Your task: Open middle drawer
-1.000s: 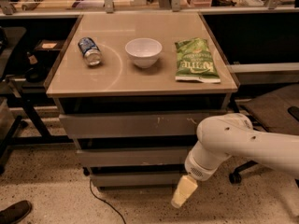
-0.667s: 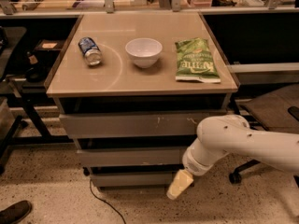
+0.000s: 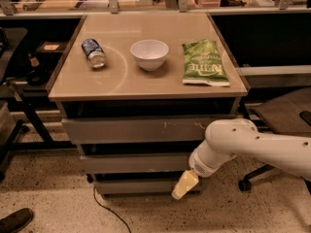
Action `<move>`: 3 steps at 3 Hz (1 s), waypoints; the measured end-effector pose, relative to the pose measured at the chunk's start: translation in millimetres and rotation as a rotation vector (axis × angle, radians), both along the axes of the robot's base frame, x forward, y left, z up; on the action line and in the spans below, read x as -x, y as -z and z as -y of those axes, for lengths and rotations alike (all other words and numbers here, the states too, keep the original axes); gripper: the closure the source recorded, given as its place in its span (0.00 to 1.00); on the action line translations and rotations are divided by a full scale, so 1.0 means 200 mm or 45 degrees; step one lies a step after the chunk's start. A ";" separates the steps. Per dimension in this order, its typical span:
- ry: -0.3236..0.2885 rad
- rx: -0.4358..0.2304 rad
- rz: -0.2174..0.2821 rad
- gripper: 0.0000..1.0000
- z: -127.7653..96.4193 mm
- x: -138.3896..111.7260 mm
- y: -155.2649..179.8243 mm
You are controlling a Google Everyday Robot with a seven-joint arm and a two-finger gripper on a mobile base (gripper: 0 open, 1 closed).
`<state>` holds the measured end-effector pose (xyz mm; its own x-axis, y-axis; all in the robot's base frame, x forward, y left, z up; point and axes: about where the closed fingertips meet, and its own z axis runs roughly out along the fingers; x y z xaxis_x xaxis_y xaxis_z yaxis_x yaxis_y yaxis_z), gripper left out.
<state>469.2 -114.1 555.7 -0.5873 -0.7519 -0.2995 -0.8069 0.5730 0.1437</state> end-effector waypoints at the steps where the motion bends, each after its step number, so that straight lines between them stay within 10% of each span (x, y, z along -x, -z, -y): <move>1: 0.008 0.030 -0.001 0.00 0.00 0.01 0.00; 3: 0.120 0.056 0.126 0.00 0.04 -0.13 0.21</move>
Offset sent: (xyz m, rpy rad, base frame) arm 0.0055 0.0052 -0.0435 -0.0620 -0.0744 -0.0748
